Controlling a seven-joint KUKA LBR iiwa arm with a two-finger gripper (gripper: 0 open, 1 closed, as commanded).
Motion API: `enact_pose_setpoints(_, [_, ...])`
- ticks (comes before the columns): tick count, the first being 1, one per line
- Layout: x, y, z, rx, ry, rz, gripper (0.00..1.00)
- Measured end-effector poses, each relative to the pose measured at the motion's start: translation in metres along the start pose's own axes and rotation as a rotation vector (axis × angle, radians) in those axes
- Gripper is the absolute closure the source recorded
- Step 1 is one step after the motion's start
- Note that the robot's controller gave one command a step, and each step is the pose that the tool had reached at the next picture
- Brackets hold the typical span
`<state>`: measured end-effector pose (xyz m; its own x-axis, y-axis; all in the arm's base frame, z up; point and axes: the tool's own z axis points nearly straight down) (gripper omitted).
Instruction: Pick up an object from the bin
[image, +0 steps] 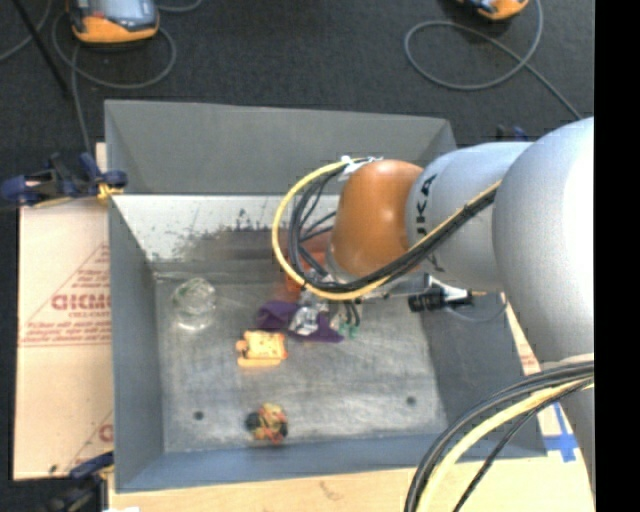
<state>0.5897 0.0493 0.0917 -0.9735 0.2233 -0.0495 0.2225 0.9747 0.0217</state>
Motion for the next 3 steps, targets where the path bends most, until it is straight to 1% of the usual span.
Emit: enact_pose_setpoints(3, [0.0, 0.0, 0.0, 0.0, 0.0, 0.0, 1.0])
